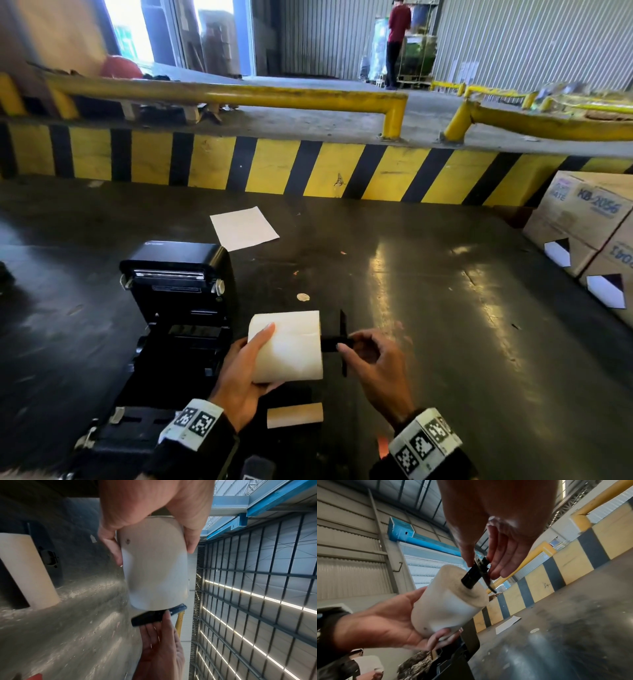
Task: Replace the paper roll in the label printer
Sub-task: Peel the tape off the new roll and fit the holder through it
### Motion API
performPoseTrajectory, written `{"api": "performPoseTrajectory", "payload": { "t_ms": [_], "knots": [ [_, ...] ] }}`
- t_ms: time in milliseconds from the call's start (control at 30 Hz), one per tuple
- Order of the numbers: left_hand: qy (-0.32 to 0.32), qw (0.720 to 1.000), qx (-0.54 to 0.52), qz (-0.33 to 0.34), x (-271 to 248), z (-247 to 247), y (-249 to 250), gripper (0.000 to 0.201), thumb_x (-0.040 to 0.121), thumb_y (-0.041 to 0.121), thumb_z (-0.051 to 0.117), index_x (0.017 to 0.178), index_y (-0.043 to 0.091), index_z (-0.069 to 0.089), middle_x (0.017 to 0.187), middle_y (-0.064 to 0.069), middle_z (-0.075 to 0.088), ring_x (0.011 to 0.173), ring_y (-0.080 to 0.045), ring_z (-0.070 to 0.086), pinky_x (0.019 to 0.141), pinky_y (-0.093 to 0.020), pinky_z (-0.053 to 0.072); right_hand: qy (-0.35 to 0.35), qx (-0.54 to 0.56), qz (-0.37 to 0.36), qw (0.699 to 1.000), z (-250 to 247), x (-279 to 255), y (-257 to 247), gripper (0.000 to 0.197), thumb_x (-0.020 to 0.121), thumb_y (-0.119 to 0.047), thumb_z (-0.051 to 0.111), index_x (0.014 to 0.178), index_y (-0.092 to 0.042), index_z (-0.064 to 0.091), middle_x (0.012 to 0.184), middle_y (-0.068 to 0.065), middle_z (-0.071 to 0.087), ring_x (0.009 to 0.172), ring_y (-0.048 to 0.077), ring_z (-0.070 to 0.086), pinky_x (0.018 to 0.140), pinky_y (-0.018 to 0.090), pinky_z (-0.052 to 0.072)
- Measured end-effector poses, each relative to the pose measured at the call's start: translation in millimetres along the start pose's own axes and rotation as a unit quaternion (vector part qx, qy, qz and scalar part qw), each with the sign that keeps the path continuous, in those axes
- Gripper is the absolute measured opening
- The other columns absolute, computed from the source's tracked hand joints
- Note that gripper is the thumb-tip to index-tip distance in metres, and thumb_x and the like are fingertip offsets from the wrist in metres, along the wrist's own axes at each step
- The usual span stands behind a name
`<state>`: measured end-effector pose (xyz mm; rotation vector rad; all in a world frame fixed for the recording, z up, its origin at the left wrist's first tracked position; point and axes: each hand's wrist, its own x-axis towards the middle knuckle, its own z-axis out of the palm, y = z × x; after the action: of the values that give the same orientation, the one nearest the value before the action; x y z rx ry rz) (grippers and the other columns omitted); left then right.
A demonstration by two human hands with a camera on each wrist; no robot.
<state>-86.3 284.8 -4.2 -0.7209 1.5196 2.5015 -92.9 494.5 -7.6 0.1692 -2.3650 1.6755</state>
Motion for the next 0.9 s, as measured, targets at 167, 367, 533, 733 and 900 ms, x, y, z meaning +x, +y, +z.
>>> {"api": "performPoseTrajectory", "payload": {
  "t_ms": [167,367,533,733,900],
  "knots": [
    [-0.016,1.0,0.007,0.012,1,9,5,0.086,0.045,0.046,0.078,0.123,0.022,0.052,0.115,-0.014,0.065,0.102,-0.031,0.062,0.065,-0.042,0.055,-0.084,0.018,-0.021,0.996,2,1,-12,0.019,0.081,-0.017,0.069,0.095,-0.027,0.063,0.089,-0.009,0.067,0.086,0.001,0.064,0.072,0.011,0.051],
    [-0.037,0.999,0.001,0.027,2,10,6,0.078,0.05,0.046,0.077,0.121,0.022,0.054,0.113,-0.013,0.067,0.102,-0.031,0.063,0.068,-0.044,0.055,-0.143,0.096,0.077,0.982,4,10,-11,0.057,0.08,-0.052,0.049,0.134,-0.034,0.042,0.132,-0.009,0.049,0.121,0.006,0.049,0.105,0.032,0.04],
    [-0.028,0.999,0.02,0.019,8,11,2,0.09,0.042,0.051,0.081,0.124,0.026,0.051,0.116,-0.013,0.065,0.105,-0.032,0.062,0.076,-0.05,0.056,-0.184,0.106,0.089,0.973,26,6,-12,0.077,0.076,-0.079,0.032,0.142,-0.04,0.021,0.15,-0.017,0.027,0.138,-0.002,0.024,0.119,0.038,0.021],
    [-0.011,0.999,0.032,0.008,15,16,3,0.105,0.034,0.053,0.082,0.128,0.025,0.045,0.119,-0.013,0.062,0.105,-0.033,0.061,0.078,-0.051,0.056,-0.174,0.128,0.119,0.969,35,17,-15,0.083,0.073,-0.074,0.042,0.144,-0.041,0.013,0.15,-0.009,0.029,0.133,0.011,0.036,0.113,0.039,0.032],
    [0.007,0.998,0.069,-0.01,24,27,6,0.105,0.034,0.054,0.083,0.126,0.024,0.043,0.117,-0.012,0.061,0.101,-0.031,0.062,0.072,-0.047,0.058,-0.124,0.157,0.13,0.971,48,21,-6,0.074,0.077,-0.068,0.049,0.141,-0.044,0.019,0.143,-0.005,0.041,0.124,0.014,0.049,0.104,0.045,0.044]
  ]
}}
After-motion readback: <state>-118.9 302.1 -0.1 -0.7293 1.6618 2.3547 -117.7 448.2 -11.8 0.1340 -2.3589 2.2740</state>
